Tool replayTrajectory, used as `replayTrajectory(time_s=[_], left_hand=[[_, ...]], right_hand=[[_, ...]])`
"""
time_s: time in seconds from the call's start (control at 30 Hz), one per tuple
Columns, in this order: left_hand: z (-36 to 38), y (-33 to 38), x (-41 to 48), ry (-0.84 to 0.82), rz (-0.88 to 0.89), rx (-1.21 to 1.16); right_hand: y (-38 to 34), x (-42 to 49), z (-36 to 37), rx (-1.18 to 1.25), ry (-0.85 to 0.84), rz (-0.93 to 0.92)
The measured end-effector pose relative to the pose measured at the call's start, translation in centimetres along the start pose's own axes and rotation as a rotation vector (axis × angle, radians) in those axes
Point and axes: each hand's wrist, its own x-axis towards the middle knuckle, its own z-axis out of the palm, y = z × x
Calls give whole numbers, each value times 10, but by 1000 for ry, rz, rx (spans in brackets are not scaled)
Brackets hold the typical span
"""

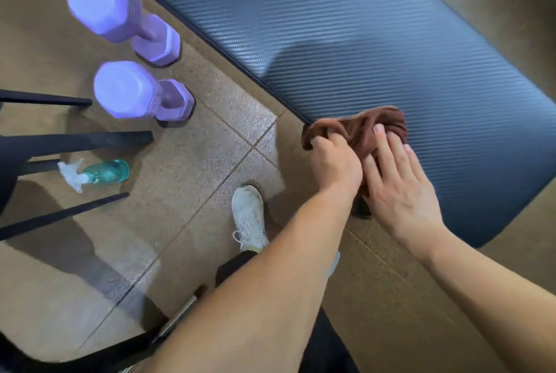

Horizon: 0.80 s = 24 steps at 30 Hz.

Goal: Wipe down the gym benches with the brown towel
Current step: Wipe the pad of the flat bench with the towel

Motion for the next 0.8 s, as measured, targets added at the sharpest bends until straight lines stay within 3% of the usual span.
replayTrajectory(time_s=[0.07, 0.17, 0.3, 0.43, 0.63, 0.8], left_hand=[[-13, 24, 15, 94, 10, -28], [-52, 68, 64, 283, 78, -64], [-113, 122, 122, 376, 222, -113], [-119, 107, 130, 233, 200, -145], [-72, 37, 52, -77, 62, -310], [-82, 53, 55, 8, 112, -169]], right_hand=[[-6, 24, -10, -38, -5, -6], [-44, 94, -28, -36, 119, -95], [-113, 201, -56, 75, 260, -126], [-112, 197, -49, 50, 244, -127], [-70, 112, -46, -41, 2, -75], [-88, 154, -67, -28, -11, -93]])
